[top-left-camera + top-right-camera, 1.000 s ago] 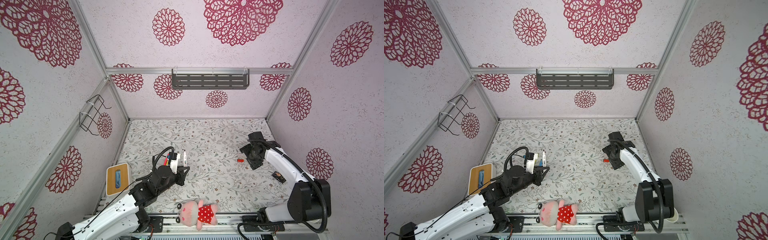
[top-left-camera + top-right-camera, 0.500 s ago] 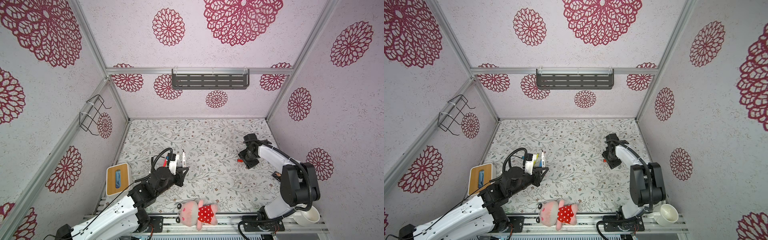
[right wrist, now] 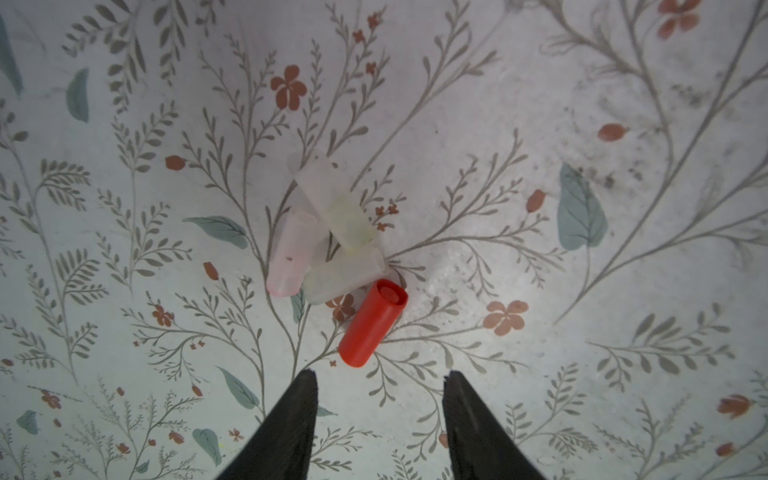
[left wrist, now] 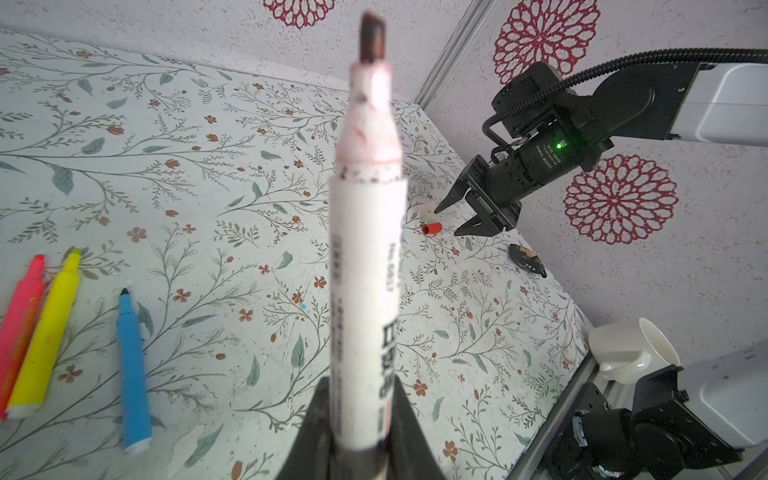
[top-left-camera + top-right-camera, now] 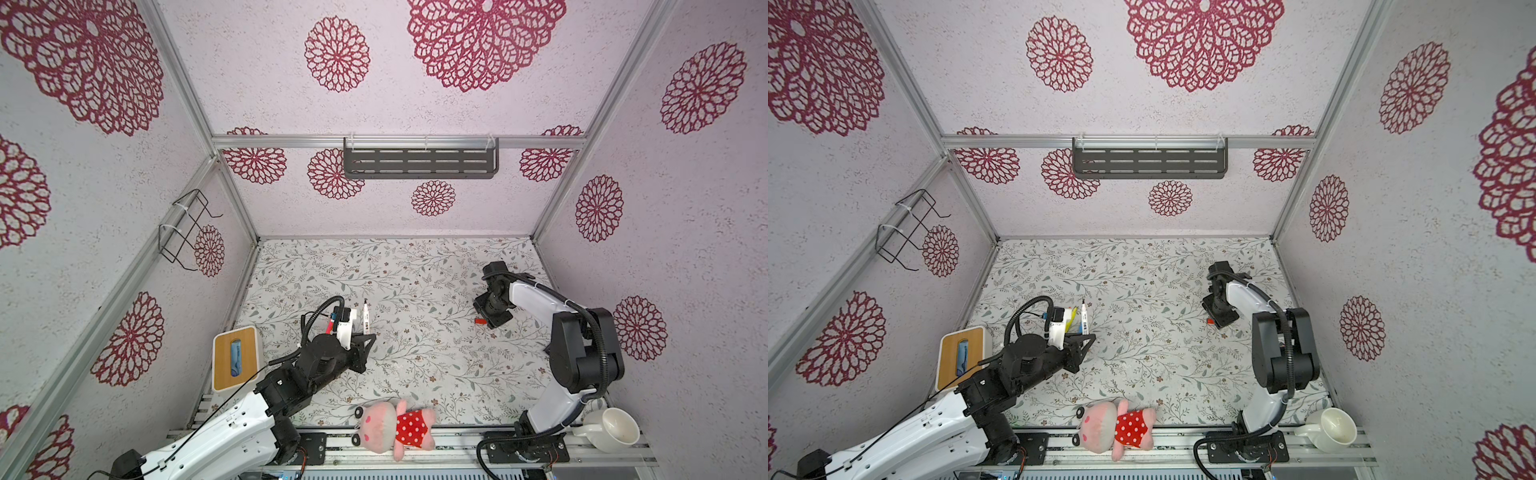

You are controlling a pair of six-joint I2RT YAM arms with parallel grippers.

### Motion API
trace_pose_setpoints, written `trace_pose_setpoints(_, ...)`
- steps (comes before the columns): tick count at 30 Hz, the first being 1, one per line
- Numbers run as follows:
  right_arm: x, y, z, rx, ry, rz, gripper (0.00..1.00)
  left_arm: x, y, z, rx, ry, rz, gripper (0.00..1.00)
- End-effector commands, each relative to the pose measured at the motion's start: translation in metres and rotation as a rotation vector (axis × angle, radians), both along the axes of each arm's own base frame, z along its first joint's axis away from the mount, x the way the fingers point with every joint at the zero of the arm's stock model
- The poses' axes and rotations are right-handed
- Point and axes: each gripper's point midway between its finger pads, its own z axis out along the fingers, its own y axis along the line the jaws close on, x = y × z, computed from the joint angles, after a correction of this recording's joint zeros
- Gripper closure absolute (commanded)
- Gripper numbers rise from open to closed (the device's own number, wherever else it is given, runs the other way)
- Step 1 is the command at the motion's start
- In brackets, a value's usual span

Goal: Insert the pens into the pen caps
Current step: 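Lower the right gripper over the red cap in the cap pile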

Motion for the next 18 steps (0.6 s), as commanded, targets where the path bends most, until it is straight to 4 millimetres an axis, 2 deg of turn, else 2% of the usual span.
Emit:
trace_pose_setpoints(1,0.000,-0.003,0.005,-0.009,0.004,-0.008,0.51,0.003,0.006,-0.001,0.003,-0.007,0.031,1.00)
trace_pose_setpoints(8,0.004,-0.006,0.003,-0.023,0.005,0.000,0.55,0.004,0.005,-0.002,0.010,-0.005,0.027,1.00)
trace_pose_setpoints(18,0.008,-0.005,-0.008,-0.014,0.024,0.006,0.56,0.004,0.007,-0.002,0.016,-0.009,0.035,1.00)
